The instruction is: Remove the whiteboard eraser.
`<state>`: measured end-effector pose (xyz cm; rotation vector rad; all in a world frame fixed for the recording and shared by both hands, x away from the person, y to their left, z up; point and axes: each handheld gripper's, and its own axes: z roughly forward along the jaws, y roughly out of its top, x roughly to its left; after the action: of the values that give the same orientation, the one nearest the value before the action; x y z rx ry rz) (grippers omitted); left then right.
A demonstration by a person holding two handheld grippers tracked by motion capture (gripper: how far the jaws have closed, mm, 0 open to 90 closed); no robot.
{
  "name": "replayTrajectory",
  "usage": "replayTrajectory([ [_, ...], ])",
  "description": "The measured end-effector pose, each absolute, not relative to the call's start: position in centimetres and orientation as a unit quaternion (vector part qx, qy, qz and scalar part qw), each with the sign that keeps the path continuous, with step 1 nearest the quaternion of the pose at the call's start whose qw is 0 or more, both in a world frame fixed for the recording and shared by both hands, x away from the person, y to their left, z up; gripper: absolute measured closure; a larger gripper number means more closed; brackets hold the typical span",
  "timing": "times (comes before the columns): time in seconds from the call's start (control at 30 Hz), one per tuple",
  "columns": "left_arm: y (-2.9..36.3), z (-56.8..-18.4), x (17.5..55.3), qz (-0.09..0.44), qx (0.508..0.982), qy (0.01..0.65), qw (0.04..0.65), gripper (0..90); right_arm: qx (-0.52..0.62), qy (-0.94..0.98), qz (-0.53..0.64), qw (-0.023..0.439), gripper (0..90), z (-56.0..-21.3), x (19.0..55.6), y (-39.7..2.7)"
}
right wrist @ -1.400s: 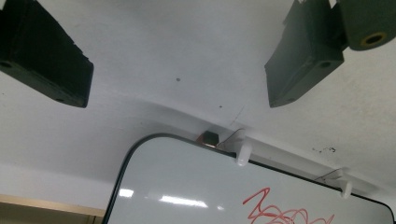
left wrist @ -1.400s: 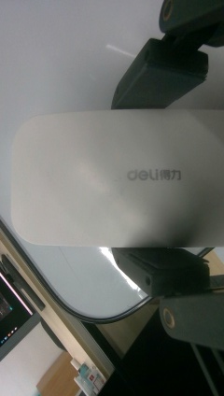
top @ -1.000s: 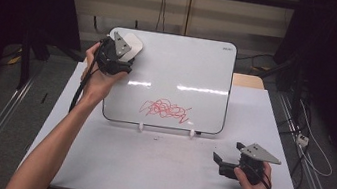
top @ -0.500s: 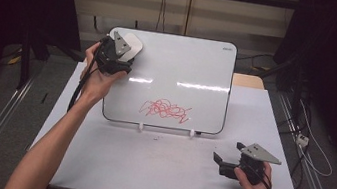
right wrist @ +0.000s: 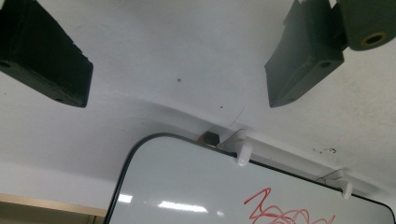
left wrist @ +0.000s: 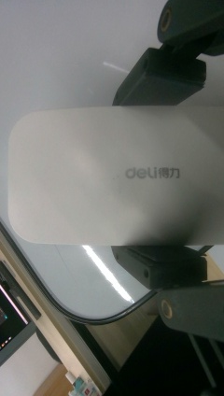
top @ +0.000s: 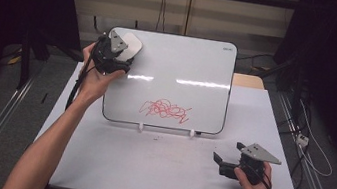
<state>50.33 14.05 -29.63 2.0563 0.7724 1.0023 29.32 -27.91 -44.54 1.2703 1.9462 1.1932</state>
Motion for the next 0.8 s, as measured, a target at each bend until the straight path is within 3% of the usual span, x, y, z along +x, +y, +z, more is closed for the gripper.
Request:
replayTrajectory([
  [0.8,14.7,-28.5,49.3,0.367,0.787,0.303,0.393,31.1,0.469,0.72,0.441,0.259,7.6,-44.6,29.4,-27.7],
])
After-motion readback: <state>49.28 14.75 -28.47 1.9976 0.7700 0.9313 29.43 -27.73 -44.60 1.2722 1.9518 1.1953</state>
